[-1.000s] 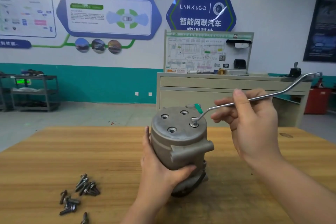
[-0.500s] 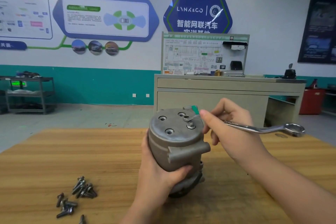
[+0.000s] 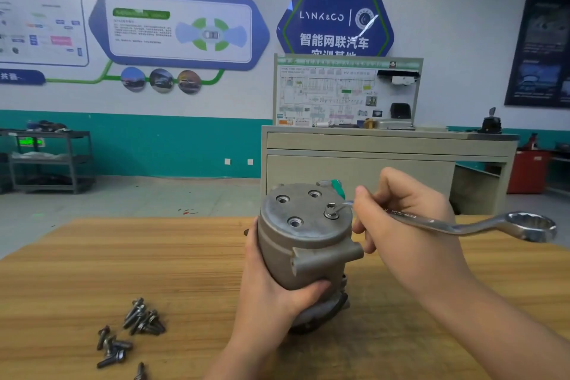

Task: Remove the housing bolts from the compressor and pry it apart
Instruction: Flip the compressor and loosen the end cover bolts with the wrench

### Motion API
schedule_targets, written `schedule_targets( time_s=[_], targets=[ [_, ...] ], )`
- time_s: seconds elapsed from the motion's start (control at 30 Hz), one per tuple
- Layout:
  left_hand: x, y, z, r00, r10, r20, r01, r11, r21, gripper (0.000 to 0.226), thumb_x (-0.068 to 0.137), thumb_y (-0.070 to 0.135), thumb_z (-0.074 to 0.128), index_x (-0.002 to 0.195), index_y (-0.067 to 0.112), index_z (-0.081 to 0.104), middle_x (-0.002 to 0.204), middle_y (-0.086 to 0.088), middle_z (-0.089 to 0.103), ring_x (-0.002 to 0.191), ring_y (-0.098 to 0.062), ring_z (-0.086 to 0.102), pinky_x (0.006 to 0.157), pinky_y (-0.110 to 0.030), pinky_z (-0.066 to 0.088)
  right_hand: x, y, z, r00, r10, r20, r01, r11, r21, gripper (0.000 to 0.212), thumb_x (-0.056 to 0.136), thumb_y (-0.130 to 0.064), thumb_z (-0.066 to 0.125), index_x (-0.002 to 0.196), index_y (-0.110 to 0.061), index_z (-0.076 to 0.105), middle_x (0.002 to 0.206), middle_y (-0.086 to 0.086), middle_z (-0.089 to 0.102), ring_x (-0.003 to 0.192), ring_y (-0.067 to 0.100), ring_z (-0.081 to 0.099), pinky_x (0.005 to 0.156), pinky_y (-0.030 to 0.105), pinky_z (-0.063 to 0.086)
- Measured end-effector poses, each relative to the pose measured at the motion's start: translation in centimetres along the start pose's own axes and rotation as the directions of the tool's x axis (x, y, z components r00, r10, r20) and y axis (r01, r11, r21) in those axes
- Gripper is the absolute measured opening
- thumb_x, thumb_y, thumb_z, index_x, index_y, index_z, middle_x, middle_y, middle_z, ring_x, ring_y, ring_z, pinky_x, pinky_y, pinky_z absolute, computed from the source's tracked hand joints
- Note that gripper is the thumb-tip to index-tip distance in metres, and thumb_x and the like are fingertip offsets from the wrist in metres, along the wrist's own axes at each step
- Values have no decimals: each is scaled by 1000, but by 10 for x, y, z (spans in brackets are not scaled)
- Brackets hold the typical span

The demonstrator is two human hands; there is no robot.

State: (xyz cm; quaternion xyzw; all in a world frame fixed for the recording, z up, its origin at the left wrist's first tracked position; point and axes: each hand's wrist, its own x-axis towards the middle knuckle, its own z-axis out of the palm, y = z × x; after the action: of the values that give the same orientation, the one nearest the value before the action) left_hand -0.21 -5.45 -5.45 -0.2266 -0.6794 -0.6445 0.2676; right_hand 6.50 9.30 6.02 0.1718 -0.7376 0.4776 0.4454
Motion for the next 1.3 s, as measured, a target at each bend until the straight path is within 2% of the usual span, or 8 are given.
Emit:
schedule_targets(
  time_s=[0.3,0.4,0.5,0.63,0.77,0.97,1.1,1.3],
  targets=[
    [-1,1,0,999,-33,2,33,999,18,124,38,44,98,129,68,17,133,23,52,122,1,52,103,-36,45,-23,-9,22,913,-406,34,374,801,-468,40,84,-16,64,65,-20,29,53,-7,26,44,17,27,38,34,33],
    [-1,1,-1,999,-35,-2,35,999,23,120,37,53,95,126,71,17,132,26,51,121,4,51,101,-30,44,-30,-6,23,972,-228,-54,189,898,-397,37,87,-17,61,64,-19,32,51,3,38,46,17,38,44,29,38],
    [1,1,-3,1000,-17,-2,17,999,31,116,36,56,90,126,70,19,130,32,49,122,9,47,101,-15,39,-32,0,16,978,165,-128,-154,983,97,34,88,-17,67,61,-19,45,55,6,55,42,8,46,45,27,42],
    [6,-1,-7,1000,-23,17,22,998,62,119,30,67,86,128,67,19,131,34,48,122,11,46,95,-14,37,-7,14,-1,818,541,198,-516,537,667,25,78,-11,64,60,-17,49,49,9,50,33,11,42,31,15,28],
    [8,-6,-9,999,-25,20,24,997,67,121,29,76,82,131,65,18,128,41,46,120,15,46,93,-14,37,47,32,-11,550,613,567,-822,279,497,14,72,-15,60,69,-9,48,47,-1,41,30,1,31,27,8,20],
    [9,-9,-9,999,-31,45,28,997,67,127,28,77,81,136,59,18,130,34,50,120,11,48,91,-18,39,93,44,9,402,607,685,-899,403,170,18,76,-23,64,73,-9,54,46,-3,40,28,0,30,26,9,20],
    [9,-10,-9,999,-24,39,21,998,66,124,28,78,81,135,60,20,129,35,50,118,12,49,87,-7,40,105,43,14,437,579,688,-866,478,147,24,94,-23,54,75,-9,52,43,-3,41,27,0,28,27,10,19],
    [8,-13,-10,999,4,45,-6,999,44,122,34,71,87,137,58,21,132,31,50,122,7,50,92,-21,38,93,26,-2,726,440,528,-687,424,590,22,71,-12,63,63,-14,43,40,-3,43,25,0,31,26,10,20]
  ],
)
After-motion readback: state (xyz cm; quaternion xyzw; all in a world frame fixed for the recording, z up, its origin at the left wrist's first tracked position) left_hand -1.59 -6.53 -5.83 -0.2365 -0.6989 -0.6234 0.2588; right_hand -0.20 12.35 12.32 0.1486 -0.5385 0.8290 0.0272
